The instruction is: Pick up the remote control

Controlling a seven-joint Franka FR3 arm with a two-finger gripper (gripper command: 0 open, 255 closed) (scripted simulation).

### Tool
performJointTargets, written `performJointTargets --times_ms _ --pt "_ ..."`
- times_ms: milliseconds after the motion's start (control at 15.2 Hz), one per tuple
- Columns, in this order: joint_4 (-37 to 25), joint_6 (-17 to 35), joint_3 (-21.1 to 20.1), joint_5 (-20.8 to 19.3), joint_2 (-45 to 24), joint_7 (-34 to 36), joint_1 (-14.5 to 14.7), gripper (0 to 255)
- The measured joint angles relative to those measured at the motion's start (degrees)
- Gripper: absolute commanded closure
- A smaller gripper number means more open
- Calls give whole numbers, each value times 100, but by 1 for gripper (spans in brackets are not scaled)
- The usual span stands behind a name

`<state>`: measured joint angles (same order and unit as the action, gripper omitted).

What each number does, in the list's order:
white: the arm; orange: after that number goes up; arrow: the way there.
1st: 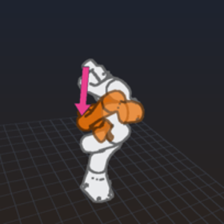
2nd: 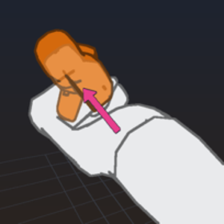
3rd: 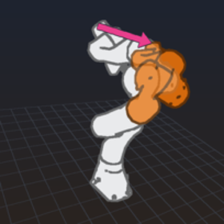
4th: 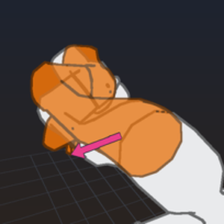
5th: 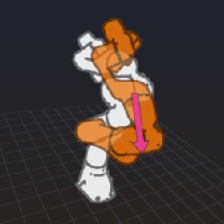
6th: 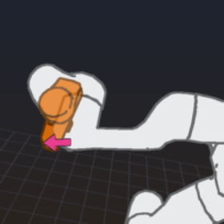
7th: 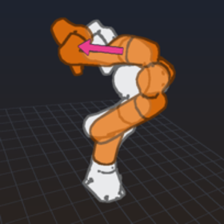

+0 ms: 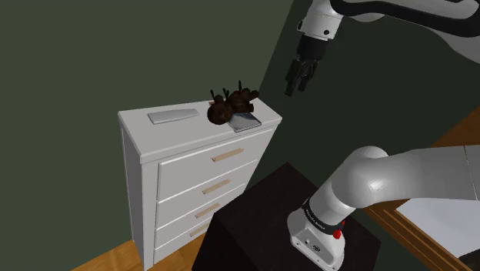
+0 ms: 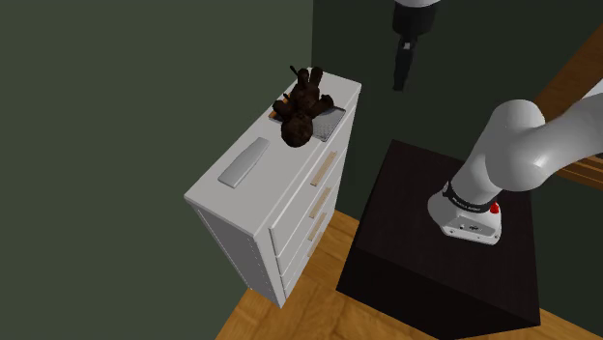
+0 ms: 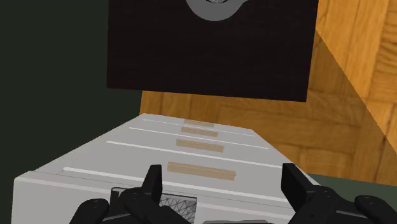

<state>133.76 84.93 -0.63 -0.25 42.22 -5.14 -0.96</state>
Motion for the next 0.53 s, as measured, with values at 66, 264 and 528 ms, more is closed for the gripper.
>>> performJointTargets --times_ms 66,264,528 --pt "0 0 0 0 0 0 0 0" --pt "-18 347 145 -111 -337 -436 87 0" --pt "-81 1035 287 -193 -1025 -1134 296 0"
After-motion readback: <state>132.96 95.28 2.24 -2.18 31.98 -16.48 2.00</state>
